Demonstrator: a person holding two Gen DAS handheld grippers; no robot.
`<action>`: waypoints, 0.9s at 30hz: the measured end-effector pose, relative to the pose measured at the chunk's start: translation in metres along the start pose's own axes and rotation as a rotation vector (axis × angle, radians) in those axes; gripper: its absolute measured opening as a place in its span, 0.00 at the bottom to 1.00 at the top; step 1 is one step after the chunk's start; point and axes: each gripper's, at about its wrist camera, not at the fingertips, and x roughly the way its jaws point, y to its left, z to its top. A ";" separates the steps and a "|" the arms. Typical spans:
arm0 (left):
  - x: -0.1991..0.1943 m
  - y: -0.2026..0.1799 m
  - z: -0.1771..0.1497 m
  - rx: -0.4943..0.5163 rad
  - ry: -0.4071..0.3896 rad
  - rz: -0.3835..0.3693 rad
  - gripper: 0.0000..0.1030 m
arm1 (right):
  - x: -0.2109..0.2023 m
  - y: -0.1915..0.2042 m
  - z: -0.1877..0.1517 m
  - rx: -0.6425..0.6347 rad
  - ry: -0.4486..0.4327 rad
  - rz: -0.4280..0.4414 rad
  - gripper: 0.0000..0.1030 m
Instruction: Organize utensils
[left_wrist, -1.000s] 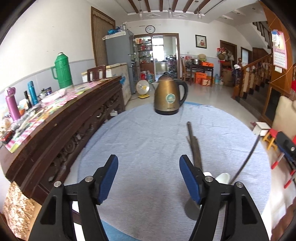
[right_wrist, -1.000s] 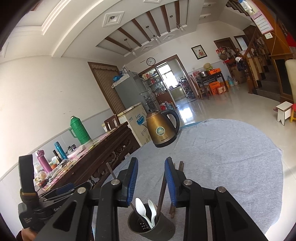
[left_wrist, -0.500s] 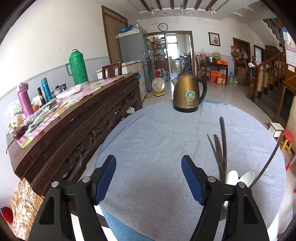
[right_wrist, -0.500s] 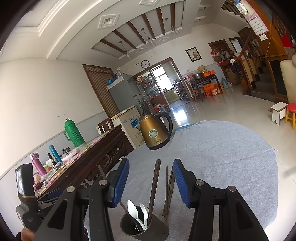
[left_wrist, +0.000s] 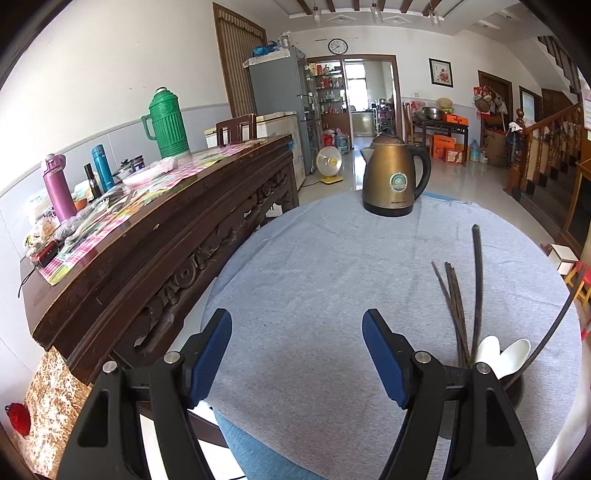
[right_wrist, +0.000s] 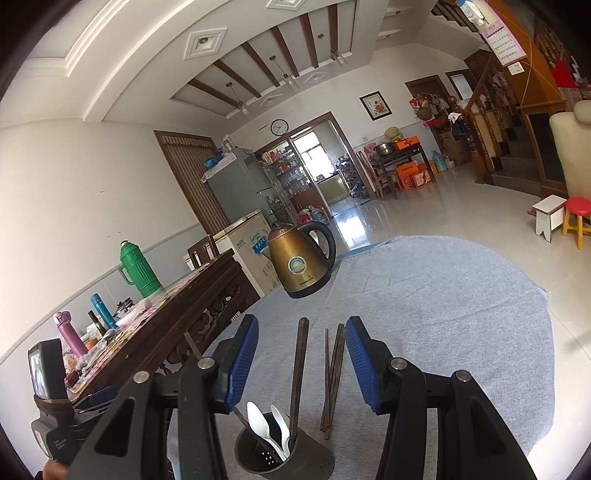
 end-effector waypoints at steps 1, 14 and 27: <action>0.002 0.001 0.000 -0.001 0.006 0.000 0.72 | 0.001 0.000 0.000 -0.001 0.002 -0.001 0.51; 0.042 0.015 -0.012 -0.037 0.135 0.020 0.72 | 0.021 -0.020 -0.004 0.061 0.033 -0.065 0.51; 0.074 0.008 -0.023 0.004 0.214 0.029 0.72 | 0.045 -0.067 -0.015 0.170 0.120 -0.128 0.51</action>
